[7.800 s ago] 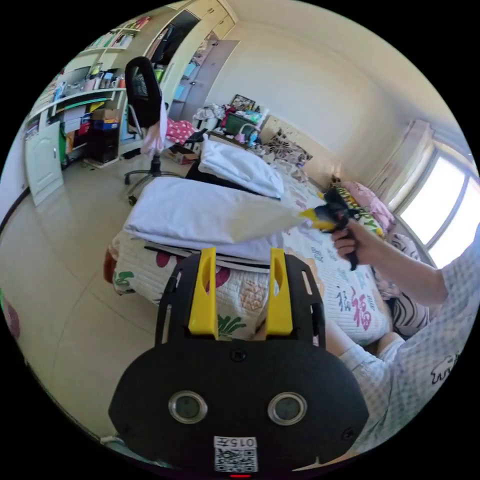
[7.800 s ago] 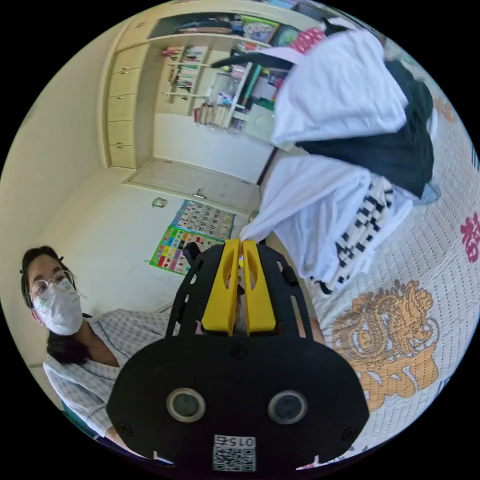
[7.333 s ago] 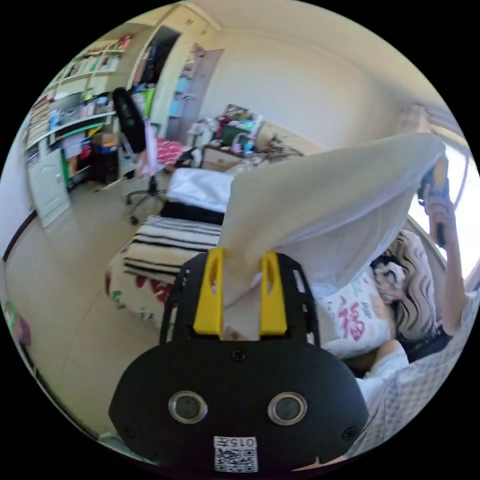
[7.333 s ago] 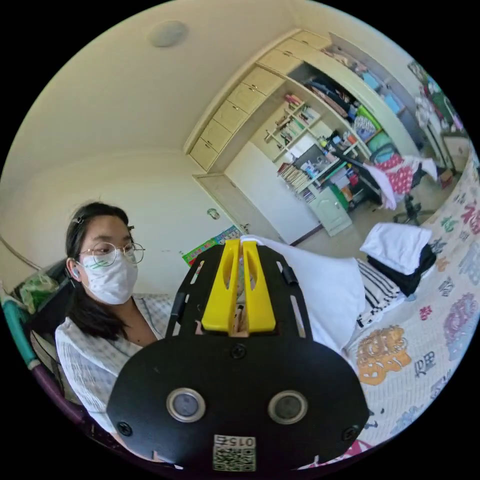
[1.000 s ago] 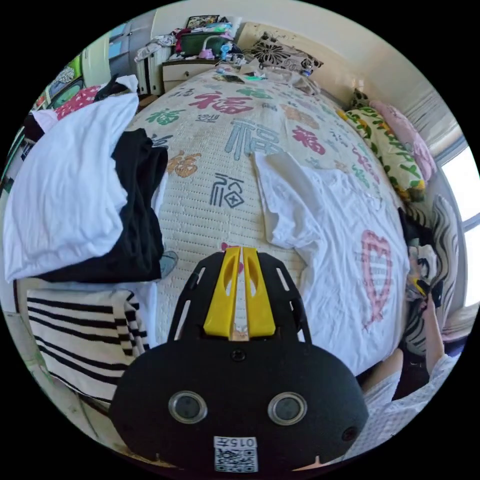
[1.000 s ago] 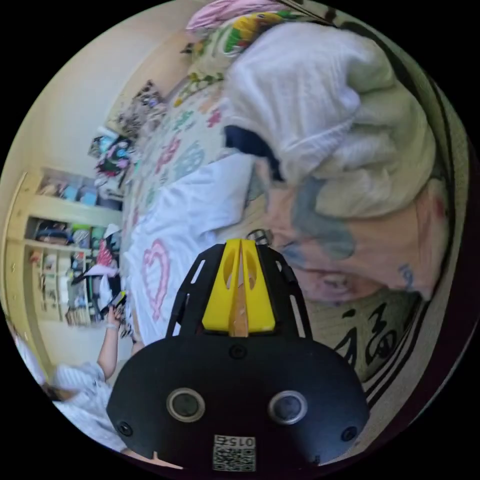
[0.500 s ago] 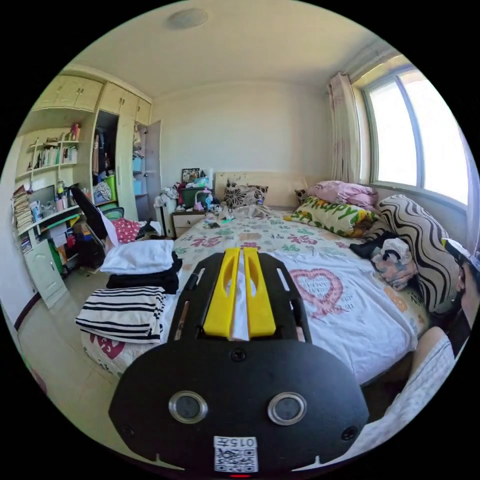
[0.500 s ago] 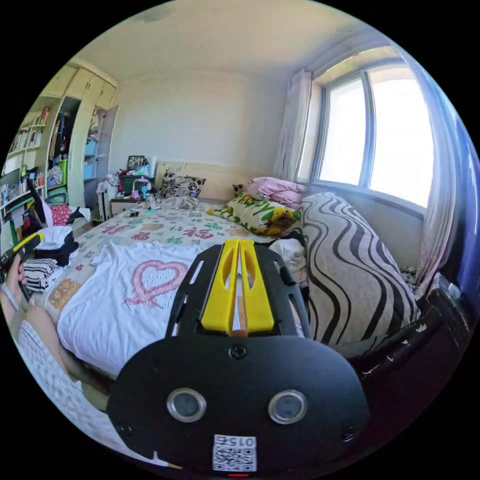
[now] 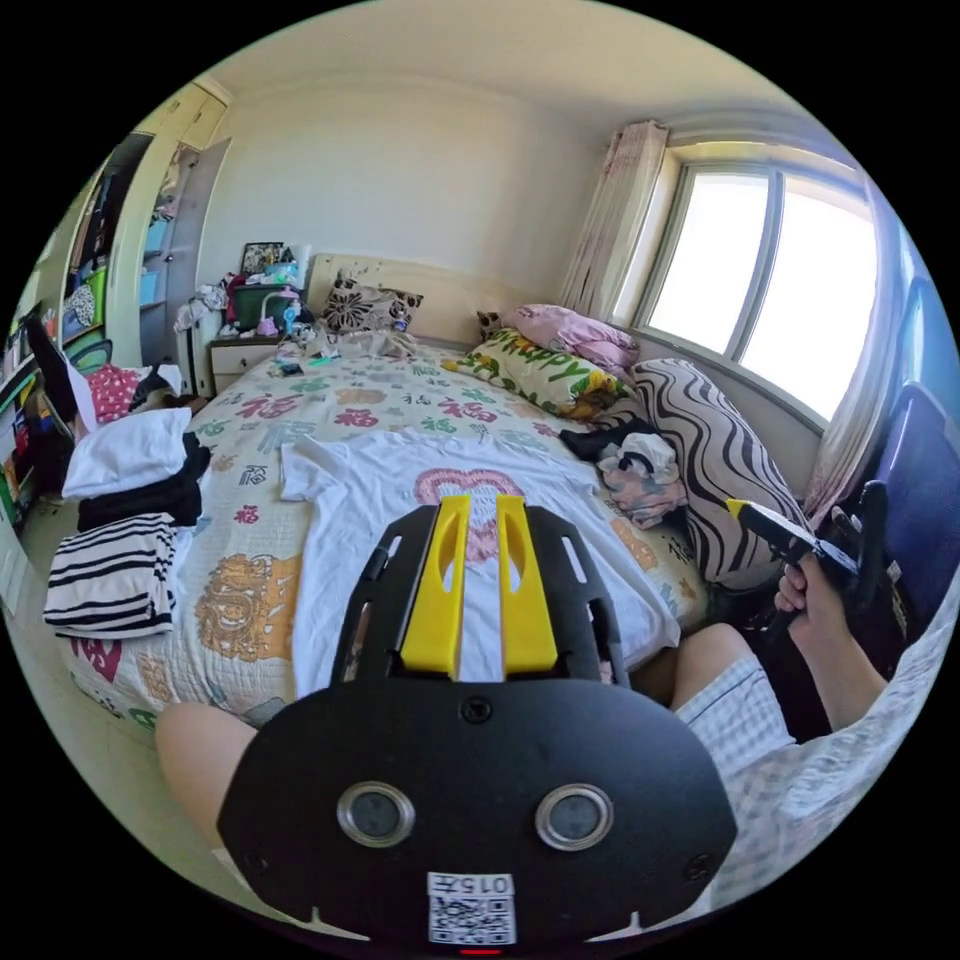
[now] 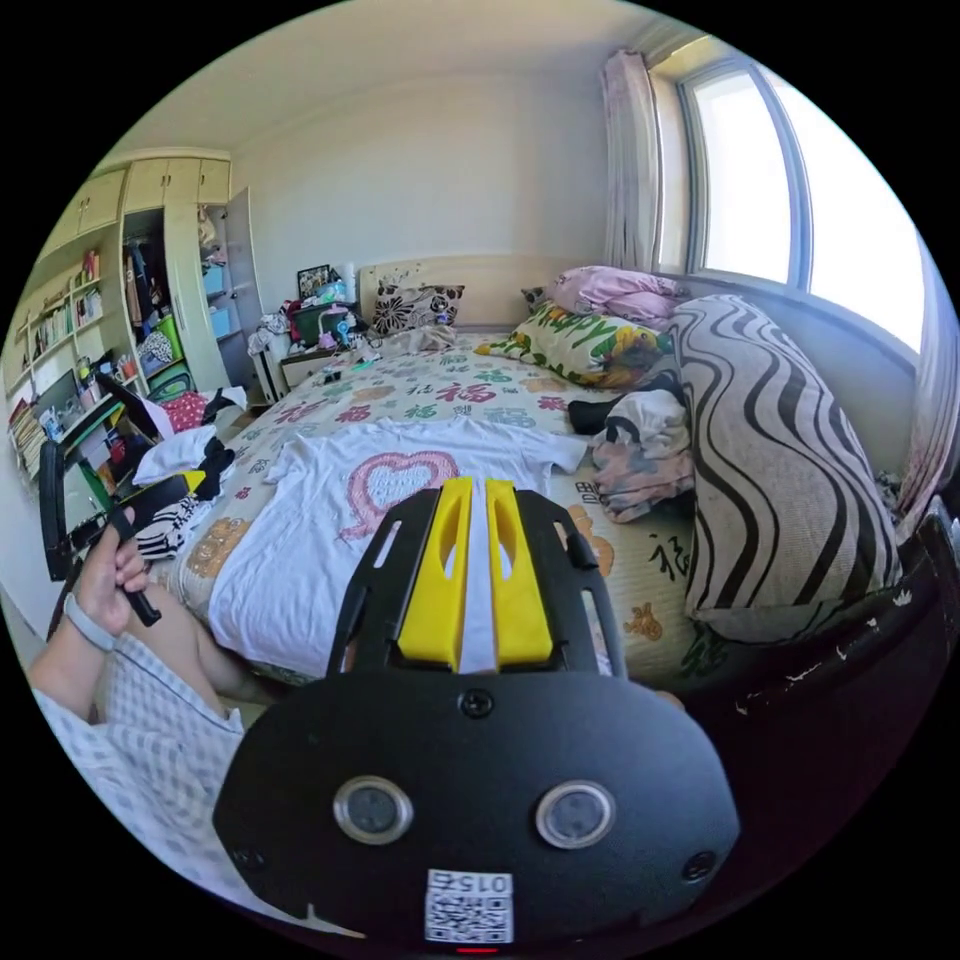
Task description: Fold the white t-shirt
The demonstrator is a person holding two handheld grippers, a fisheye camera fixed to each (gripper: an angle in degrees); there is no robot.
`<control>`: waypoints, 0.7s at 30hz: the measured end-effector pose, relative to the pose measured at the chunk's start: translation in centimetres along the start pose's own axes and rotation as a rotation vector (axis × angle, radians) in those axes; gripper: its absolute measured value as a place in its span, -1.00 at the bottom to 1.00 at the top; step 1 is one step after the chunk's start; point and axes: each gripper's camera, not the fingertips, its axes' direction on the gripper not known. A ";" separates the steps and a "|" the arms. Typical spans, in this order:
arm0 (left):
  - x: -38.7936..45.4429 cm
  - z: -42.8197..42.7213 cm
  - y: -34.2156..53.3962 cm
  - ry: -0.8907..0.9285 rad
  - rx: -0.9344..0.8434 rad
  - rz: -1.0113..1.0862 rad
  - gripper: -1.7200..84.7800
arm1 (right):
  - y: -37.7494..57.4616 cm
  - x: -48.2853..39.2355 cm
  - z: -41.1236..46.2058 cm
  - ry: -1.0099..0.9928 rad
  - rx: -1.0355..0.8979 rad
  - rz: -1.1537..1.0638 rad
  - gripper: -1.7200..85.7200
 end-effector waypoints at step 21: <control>18.0 48.6 -8.1 0.252 -0.493 0.459 -0.79 | -8.5 24.2 30.3 -0.180 -0.391 0.325 -0.81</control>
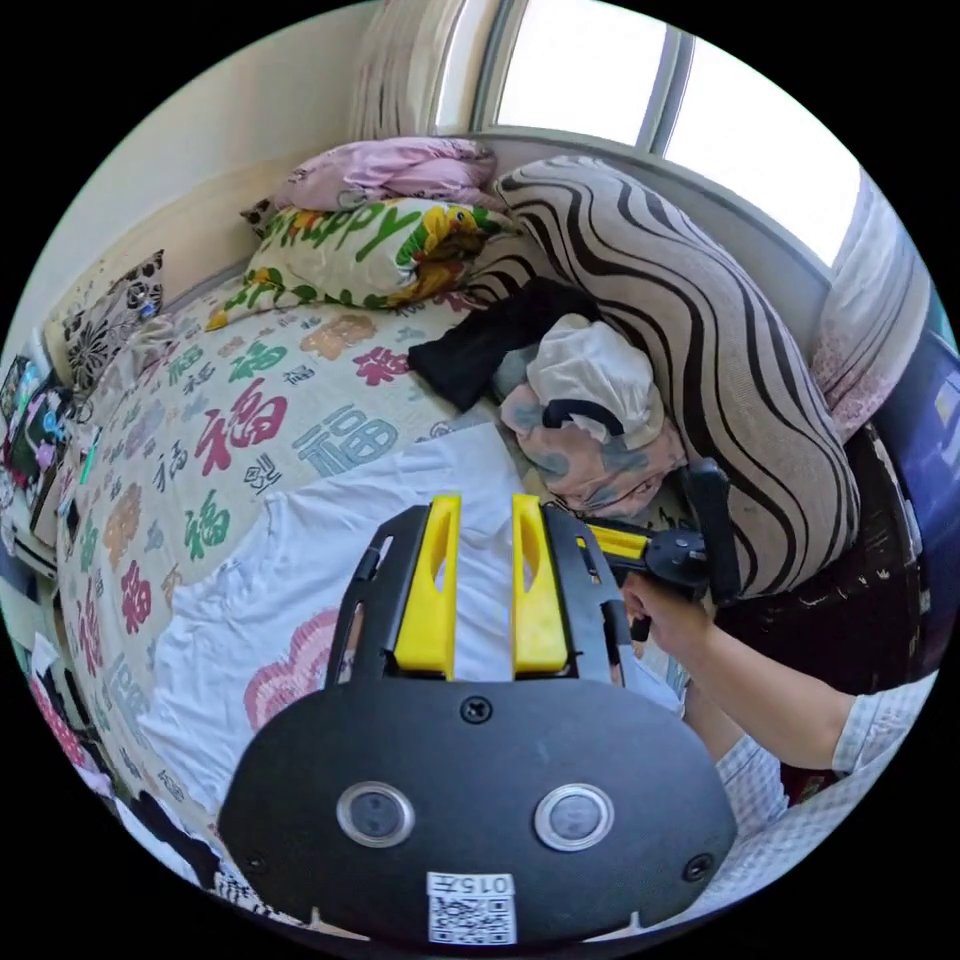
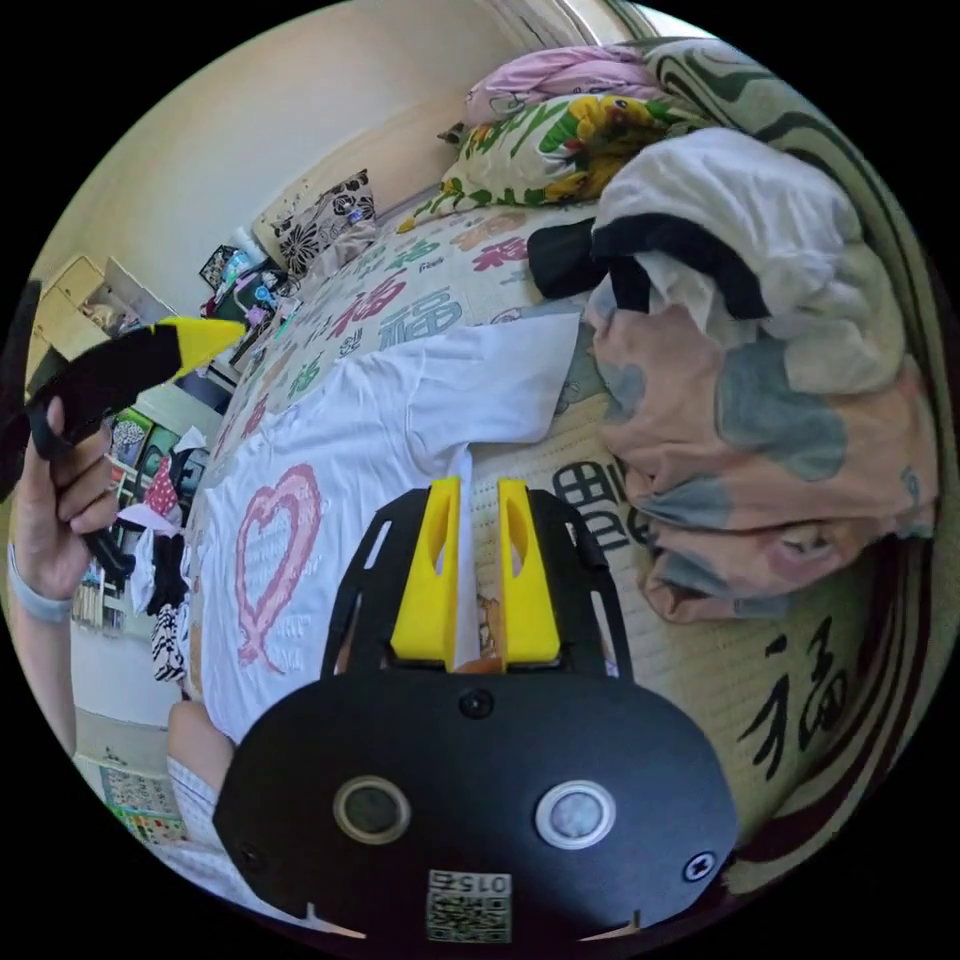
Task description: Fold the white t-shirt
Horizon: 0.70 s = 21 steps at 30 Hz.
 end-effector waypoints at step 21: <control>-9.2 26.3 -12.7 0.001 -0.210 -0.024 -0.94 | -4.6 11.6 3.9 -0.281 0.055 0.273 -0.98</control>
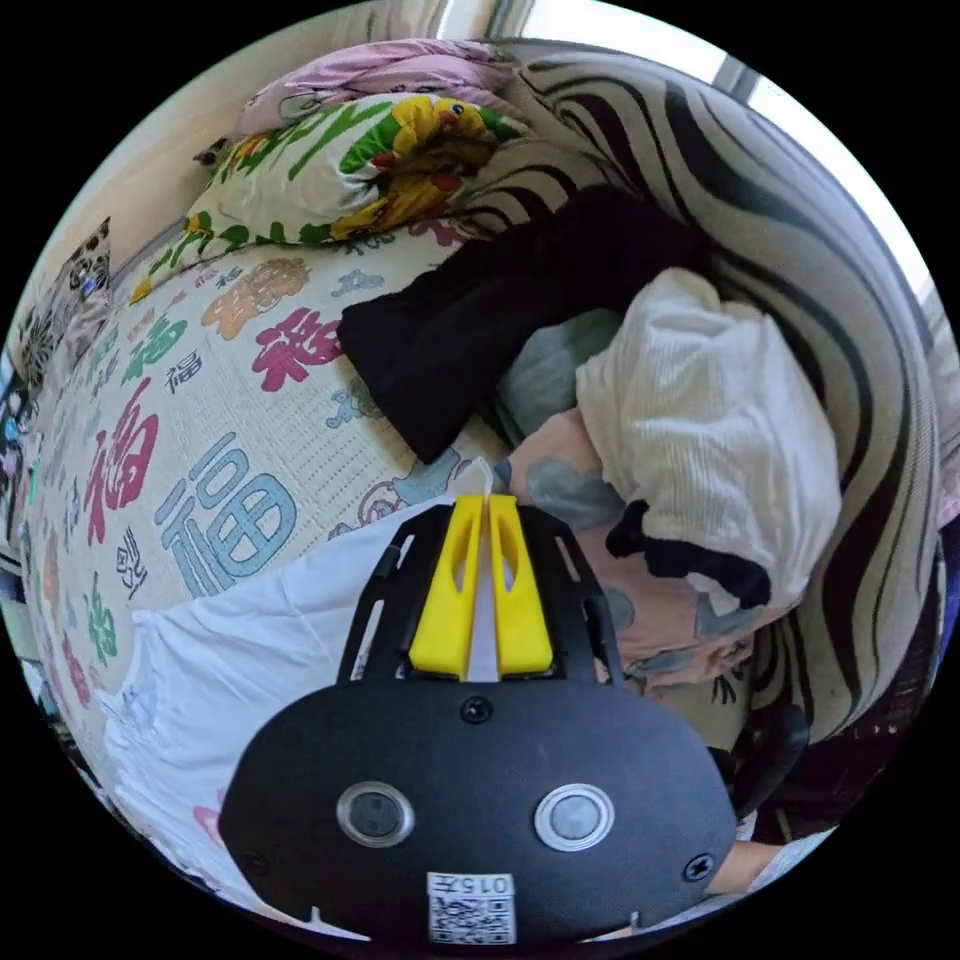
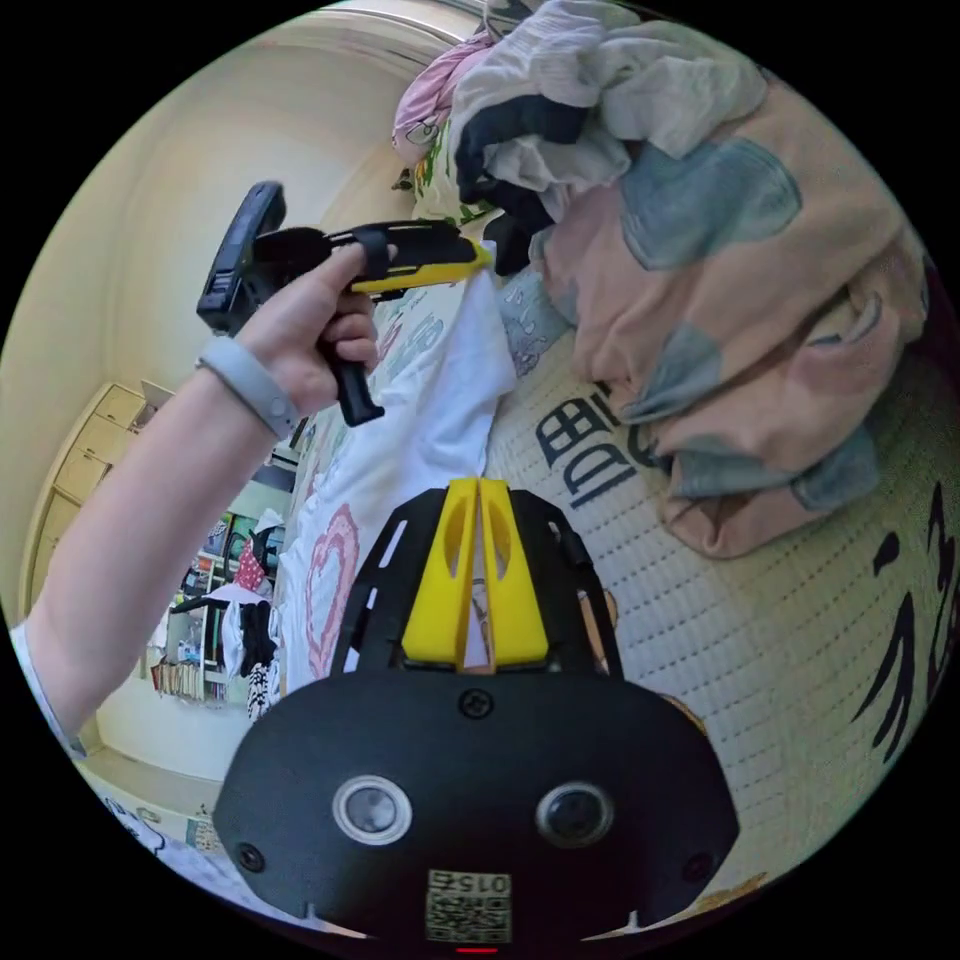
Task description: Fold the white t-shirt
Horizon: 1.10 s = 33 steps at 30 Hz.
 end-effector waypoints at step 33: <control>-38.5 -24.4 28.6 0.358 0.396 -0.661 -0.93 | -0.1 -12.2 13.6 0.110 -0.350 -1.012 -0.90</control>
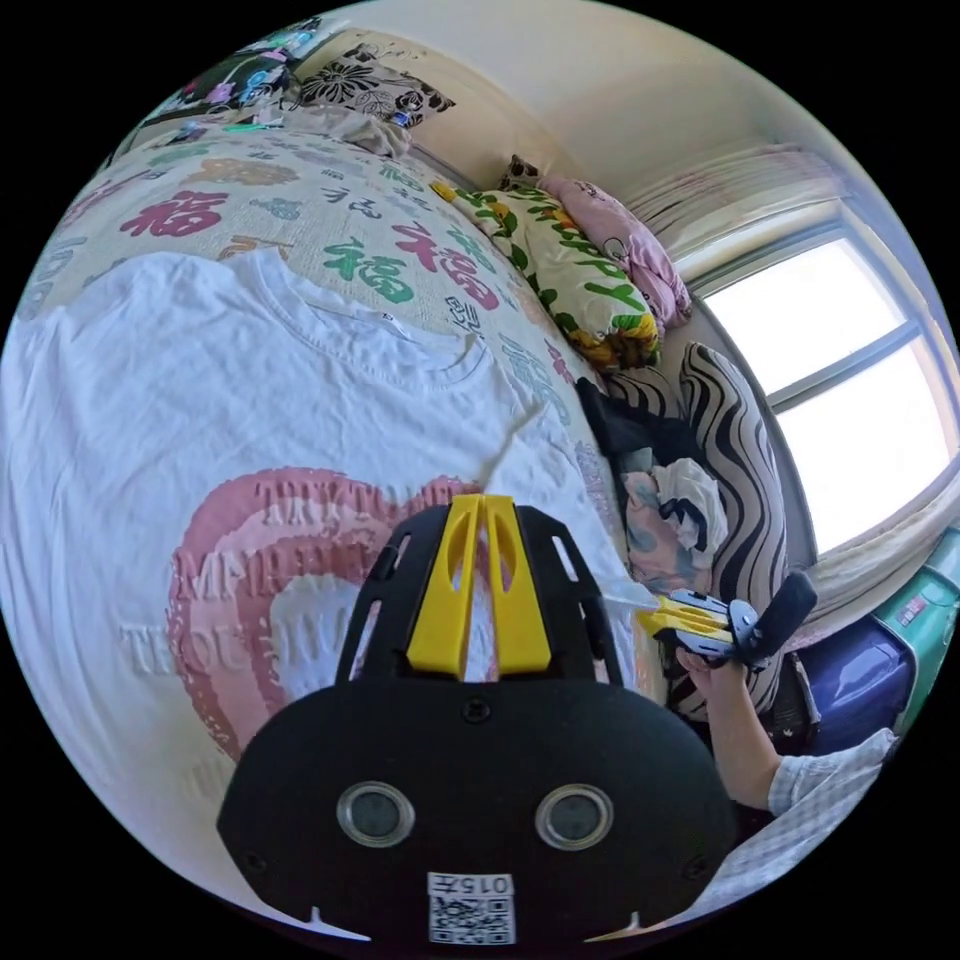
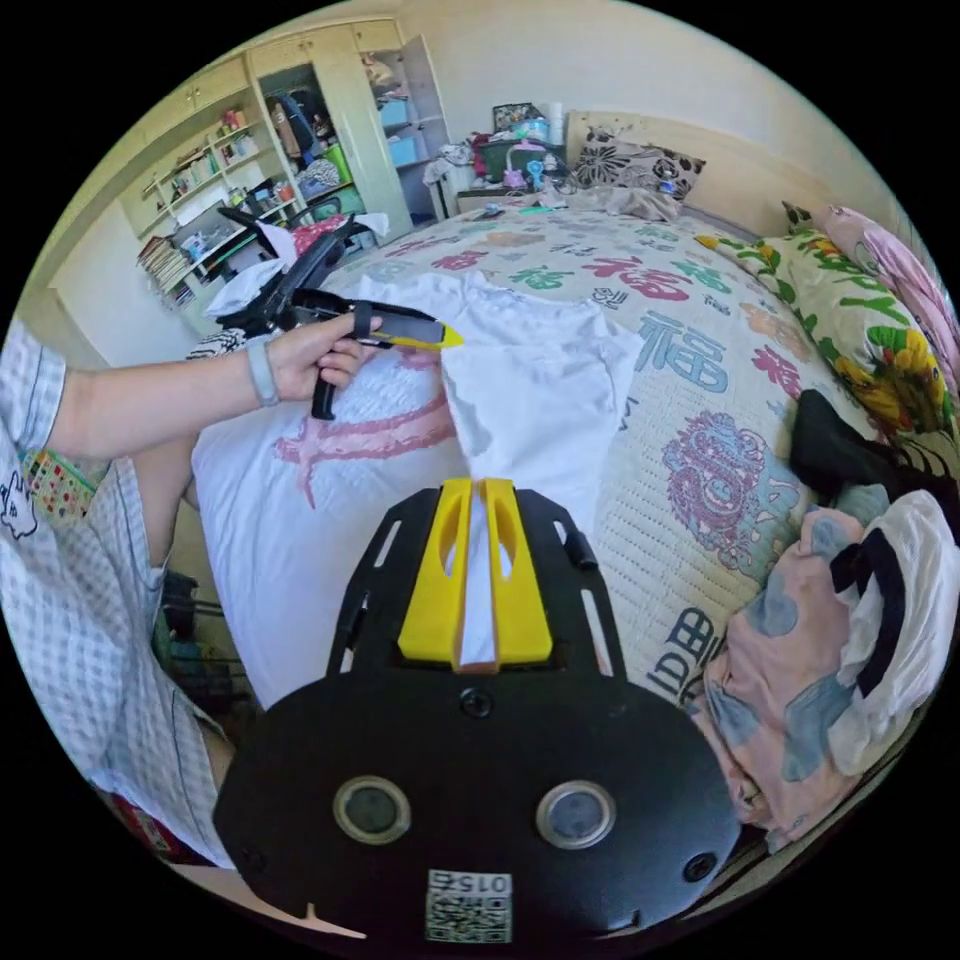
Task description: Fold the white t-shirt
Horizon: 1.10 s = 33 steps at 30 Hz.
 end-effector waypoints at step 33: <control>10.0 -25.8 -7.0 -0.132 -0.114 0.219 -0.93 | -2.4 3.3 19.7 -0.123 -0.168 0.288 -0.97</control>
